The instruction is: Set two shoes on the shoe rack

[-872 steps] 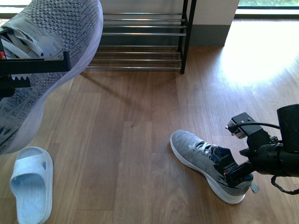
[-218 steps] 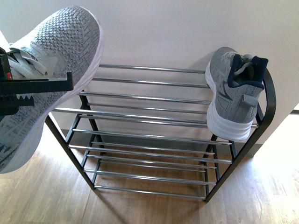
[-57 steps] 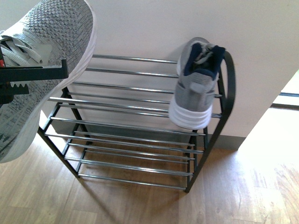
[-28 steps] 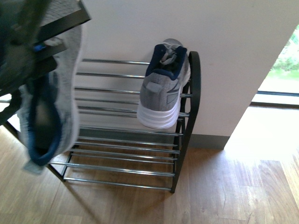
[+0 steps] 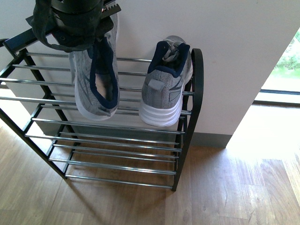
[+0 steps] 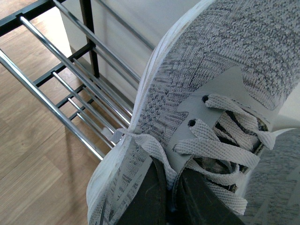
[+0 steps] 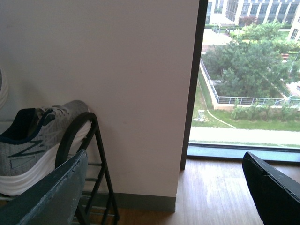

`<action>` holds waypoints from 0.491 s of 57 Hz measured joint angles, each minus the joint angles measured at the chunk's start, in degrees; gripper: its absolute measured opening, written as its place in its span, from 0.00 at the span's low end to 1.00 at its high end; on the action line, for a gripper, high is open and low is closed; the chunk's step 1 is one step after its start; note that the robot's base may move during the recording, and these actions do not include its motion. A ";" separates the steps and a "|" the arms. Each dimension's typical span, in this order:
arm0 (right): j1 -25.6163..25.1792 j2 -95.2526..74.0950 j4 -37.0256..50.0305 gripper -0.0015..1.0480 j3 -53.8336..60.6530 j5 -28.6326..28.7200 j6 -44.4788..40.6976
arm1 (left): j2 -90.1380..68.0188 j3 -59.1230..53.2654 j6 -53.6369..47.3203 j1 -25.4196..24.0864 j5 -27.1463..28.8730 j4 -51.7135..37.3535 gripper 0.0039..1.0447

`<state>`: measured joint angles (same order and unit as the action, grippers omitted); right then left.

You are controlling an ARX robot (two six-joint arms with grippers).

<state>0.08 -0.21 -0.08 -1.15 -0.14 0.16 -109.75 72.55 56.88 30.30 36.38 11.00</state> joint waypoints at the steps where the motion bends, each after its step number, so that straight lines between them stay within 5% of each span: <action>1: 0.00 0.00 0.00 0.91 0.00 0.00 0.00 | -0.33 0.37 0.11 0.00 0.02 0.17 0.01; 14: 0.00 0.00 0.00 0.91 0.00 0.00 0.00 | -7.61 5.11 0.22 -0.63 -7.02 -0.59 0.01; 28: 0.00 0.00 0.00 0.91 0.00 0.00 0.00 | -11.30 9.99 -3.72 -1.57 -7.93 0.81 0.01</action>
<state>0.08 -0.21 -0.08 -1.15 -0.14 0.16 -121.05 82.54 53.17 28.73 28.45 11.81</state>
